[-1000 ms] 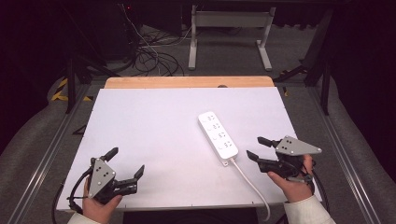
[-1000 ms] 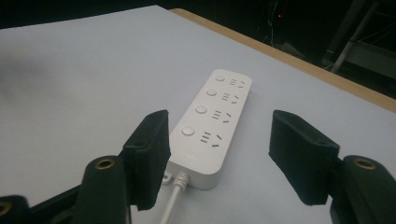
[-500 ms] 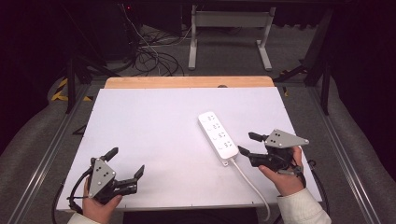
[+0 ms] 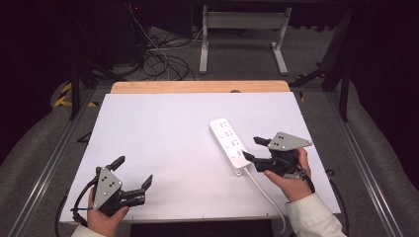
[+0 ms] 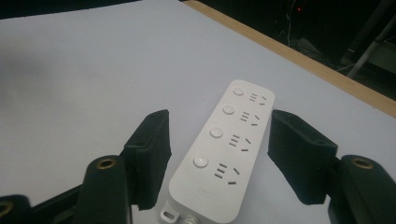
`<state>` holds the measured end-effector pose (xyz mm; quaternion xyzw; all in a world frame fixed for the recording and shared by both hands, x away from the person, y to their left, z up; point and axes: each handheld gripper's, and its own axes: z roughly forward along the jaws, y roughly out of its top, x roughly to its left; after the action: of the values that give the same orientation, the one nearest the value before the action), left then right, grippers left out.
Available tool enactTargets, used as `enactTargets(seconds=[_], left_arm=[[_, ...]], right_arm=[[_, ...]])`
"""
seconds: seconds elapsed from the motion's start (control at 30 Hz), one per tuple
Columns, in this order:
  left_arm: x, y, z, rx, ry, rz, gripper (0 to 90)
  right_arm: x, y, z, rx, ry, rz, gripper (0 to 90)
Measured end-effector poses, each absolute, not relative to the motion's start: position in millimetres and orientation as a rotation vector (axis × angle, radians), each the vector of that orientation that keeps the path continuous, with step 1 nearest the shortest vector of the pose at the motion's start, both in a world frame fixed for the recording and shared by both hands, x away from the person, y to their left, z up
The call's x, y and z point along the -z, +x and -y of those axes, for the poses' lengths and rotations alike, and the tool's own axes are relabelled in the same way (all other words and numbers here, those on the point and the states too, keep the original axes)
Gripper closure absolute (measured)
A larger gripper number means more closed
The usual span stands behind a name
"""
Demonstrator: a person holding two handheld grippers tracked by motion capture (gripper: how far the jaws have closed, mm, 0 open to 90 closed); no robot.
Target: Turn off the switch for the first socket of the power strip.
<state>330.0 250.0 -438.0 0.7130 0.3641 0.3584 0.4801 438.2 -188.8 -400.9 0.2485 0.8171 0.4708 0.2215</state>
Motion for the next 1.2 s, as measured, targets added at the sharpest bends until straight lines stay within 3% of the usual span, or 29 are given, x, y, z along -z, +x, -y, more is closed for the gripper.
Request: enactTargets(seconds=[0.17,0.2,0.43,1.2], left_arm=[[438,331,-250,-0.872,1.742,-0.889,4.2],[438,331,-250,-0.872,1.742,-0.889,4.2],[438,330,-250,-0.869,1.738,-0.893,4.2],[438,330,-251,-0.875,1.739,-0.896,4.2]], right_arm=[[402,440,189,-1.372,0.66,-2.324,62.8],[402,440,189,-1.372,0.66,-2.324,62.8],[394,441,186,-1.316,0.693,-2.428,89.3],[389,476,158,-1.04,0.763,-2.648,90.0]])
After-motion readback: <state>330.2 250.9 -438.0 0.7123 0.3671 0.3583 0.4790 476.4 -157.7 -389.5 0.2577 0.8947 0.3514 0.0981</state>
